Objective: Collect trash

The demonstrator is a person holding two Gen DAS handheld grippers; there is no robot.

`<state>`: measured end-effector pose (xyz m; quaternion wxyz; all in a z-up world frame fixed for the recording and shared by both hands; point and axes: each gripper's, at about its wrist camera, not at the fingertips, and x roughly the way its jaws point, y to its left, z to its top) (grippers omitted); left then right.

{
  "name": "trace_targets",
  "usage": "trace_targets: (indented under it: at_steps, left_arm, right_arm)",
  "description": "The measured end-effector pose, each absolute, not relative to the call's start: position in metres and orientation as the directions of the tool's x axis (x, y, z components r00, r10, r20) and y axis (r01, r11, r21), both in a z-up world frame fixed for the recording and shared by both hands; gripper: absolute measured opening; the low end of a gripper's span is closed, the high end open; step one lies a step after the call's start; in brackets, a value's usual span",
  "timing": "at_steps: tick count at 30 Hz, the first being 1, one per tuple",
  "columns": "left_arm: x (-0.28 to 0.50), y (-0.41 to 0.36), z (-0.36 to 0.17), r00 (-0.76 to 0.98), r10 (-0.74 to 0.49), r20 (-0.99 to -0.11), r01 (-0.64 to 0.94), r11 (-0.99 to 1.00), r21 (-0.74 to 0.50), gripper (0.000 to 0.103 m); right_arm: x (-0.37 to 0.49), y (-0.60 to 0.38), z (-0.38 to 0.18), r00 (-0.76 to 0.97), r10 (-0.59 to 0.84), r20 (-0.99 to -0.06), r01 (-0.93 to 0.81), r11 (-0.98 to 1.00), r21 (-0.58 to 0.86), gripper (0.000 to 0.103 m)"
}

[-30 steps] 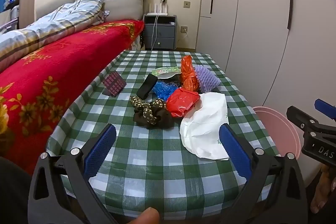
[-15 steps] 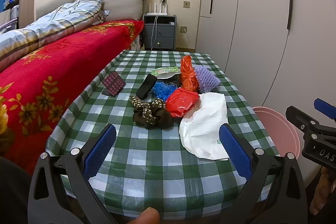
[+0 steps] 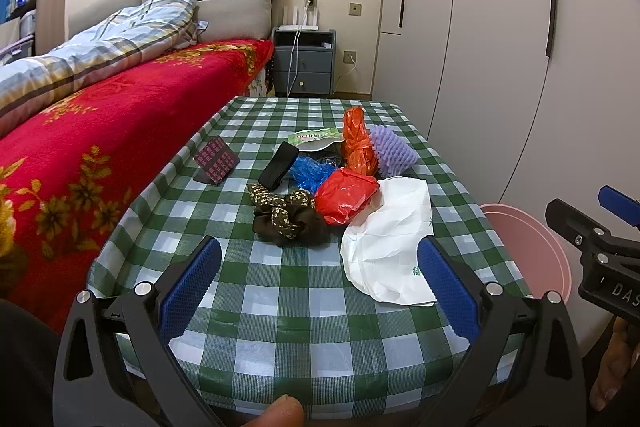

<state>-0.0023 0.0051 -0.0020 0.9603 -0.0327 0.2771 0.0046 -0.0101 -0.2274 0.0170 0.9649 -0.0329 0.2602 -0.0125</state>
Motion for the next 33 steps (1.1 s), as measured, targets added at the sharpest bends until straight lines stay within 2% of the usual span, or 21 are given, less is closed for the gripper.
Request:
trace_targets:
  at_steps: [10, 17, 33]
  left_arm:
    - [-0.0023, 0.0054, -0.002, 0.847, -0.009, -0.532, -0.027, 0.998, -0.06, 0.095]
    - [-0.0025, 0.0053, -0.0016, 0.847, -0.01, -0.532, -0.027, 0.998, -0.061, 0.095]
    - [-0.0029, 0.0056, -0.0013, 0.848, -0.01, -0.53, -0.026, 0.998, -0.061, 0.095]
  right_arm:
    - [-0.0112, -0.2257, 0.0168, 0.868, -0.032, -0.496, 0.0, 0.998, -0.064, 0.094]
    - [-0.0121, -0.2246, 0.0173, 0.869, -0.026, -0.494, -0.005, 0.998, -0.062, 0.09]
    - [-0.0129, -0.2261, 0.0172, 0.867, -0.012, -0.499, -0.006, 0.999, -0.035, 0.09]
